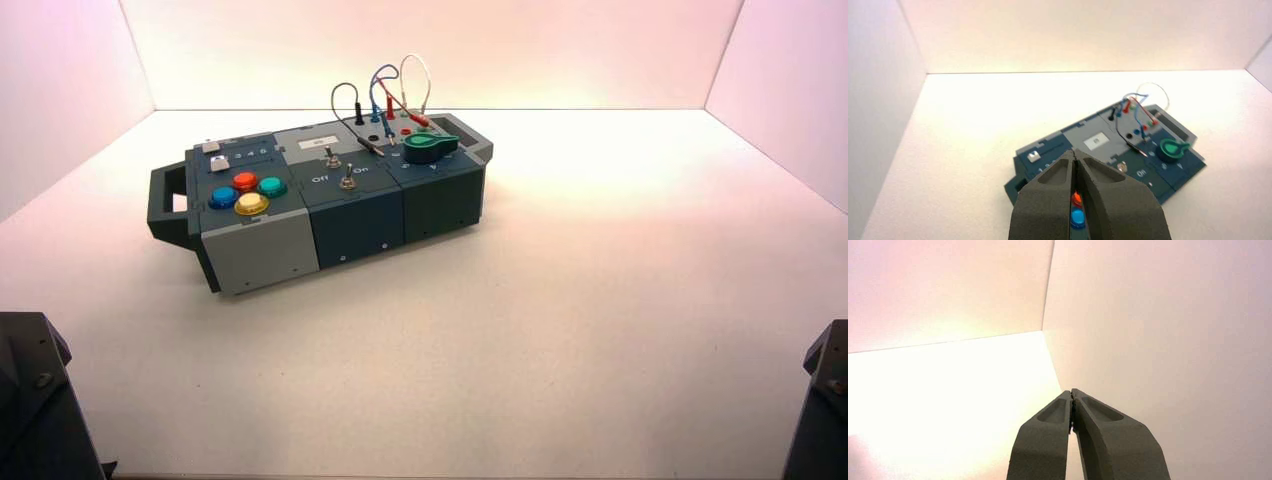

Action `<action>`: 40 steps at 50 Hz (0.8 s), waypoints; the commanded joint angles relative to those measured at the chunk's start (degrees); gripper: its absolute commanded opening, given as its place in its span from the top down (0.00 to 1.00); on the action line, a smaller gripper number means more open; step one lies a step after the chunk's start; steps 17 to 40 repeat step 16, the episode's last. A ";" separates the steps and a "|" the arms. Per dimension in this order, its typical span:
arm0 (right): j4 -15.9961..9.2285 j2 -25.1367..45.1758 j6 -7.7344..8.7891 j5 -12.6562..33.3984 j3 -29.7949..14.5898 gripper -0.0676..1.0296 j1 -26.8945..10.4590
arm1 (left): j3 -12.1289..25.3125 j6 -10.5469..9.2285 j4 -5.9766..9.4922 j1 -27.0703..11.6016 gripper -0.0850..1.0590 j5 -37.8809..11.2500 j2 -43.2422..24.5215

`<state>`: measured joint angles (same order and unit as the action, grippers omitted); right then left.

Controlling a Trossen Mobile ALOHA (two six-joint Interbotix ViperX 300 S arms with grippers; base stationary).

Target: Move the right gripper to the right.

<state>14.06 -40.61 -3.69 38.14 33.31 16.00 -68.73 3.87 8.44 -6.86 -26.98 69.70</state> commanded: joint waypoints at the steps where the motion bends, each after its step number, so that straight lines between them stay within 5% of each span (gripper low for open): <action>1: 0.00 -1.67 0.09 -0.09 0.79 0.96 -0.09 | 1.05 0.26 -0.18 -0.44 0.95 0.18 -0.70; 40: 0.09 -3.78 0.09 -0.09 2.37 0.96 -0.09 | 1.14 0.26 -0.18 -0.88 0.95 0.26 -0.79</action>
